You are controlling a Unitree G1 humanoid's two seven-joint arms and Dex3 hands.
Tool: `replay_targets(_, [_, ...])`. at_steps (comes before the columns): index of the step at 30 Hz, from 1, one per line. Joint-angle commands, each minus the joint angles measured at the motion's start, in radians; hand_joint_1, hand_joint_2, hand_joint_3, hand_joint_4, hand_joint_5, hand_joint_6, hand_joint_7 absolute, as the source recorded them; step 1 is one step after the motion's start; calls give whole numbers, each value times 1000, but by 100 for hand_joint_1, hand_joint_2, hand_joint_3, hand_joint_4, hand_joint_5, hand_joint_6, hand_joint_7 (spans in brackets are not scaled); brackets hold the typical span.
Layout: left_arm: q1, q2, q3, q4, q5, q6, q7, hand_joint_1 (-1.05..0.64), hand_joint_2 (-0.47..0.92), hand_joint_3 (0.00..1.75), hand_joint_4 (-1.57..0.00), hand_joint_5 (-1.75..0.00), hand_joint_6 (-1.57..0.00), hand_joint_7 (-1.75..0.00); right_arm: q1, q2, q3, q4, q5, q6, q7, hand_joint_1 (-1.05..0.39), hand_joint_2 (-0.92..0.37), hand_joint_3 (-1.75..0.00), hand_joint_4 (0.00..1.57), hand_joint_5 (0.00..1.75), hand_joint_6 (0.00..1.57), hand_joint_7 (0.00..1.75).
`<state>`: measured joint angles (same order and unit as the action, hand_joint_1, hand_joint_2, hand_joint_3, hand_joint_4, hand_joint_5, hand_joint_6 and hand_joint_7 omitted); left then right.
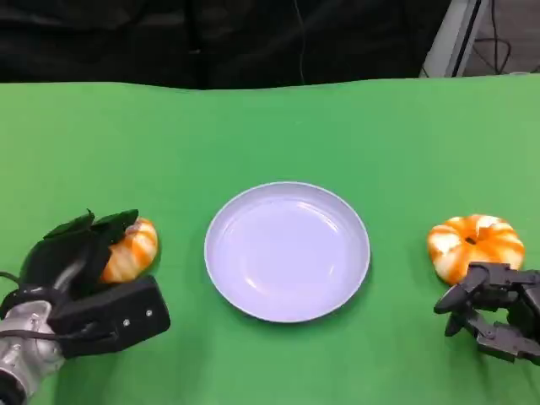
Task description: Grasp the bread from the table and place it into the plate.
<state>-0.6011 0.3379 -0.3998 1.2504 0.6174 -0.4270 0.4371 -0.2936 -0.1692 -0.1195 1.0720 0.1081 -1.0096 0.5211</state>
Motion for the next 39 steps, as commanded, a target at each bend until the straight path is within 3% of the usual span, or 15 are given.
replay_targets(1, [3, 11, -4, 21, -2, 20, -22, -8, 86, 1, -28, 0, -32, 0, 4, -16, -11, -9, 14, -7, 1, 5, -81, -65, 89, 134, 95, 92])
replay_targets(10, [1, -4, 8, 41, -13, 46, -8, -4, 92, 5, -34, -2, -38, -2, 5, -16, -12, -14, 14, 0, 2, 4, -81, -65, 89, 134, 95, 91])
replay_targets(17, [-2, -13, 18, 50, -24, 76, -2, -24, 91, 2, -45, -3, -50, -3, 5, -14, -14, -17, 21, 7, 10, 5, -81, -65, 88, 135, 95, 92])
replay_targets(20, [-1, -16, 22, 54, -33, 85, 0, -19, 92, 7, -48, -3, -54, -3, 6, -14, -15, -18, 23, 5, 12, 5, -81, -65, 89, 136, 95, 92])
replay_targets(25, [-2, -24, 26, 64, -44, 104, 5, -24, 92, 4, -65, -5, -65, -3, 3, -15, -15, -14, 22, 0, 11, 6, -81, -65, 88, 135, 95, 92])
replay_targets(28, [0, -25, 28, 68, -45, 110, 12, -18, 92, 6, -76, -10, -71, -4, 4, -16, -14, -14, 17, -1, 5, 5, -81, -65, 88, 135, 95, 92])
replay_targets(33, [2, -27, 34, 76, -49, 120, 14, -14, 92, 8, -80, -14, -75, -5, 4, -15, -15, -16, 20, 5, 7, 5, -81, -65, 88, 134, 95, 92])
replay_targets(39, [11, -34, 63, 83, -66, 117, 26, -11, 92, 10, -96, -24, -92, -10, 6, -14, -15, -18, 23, 6, 10, 5, -82, -65, 88, 134, 95, 92])
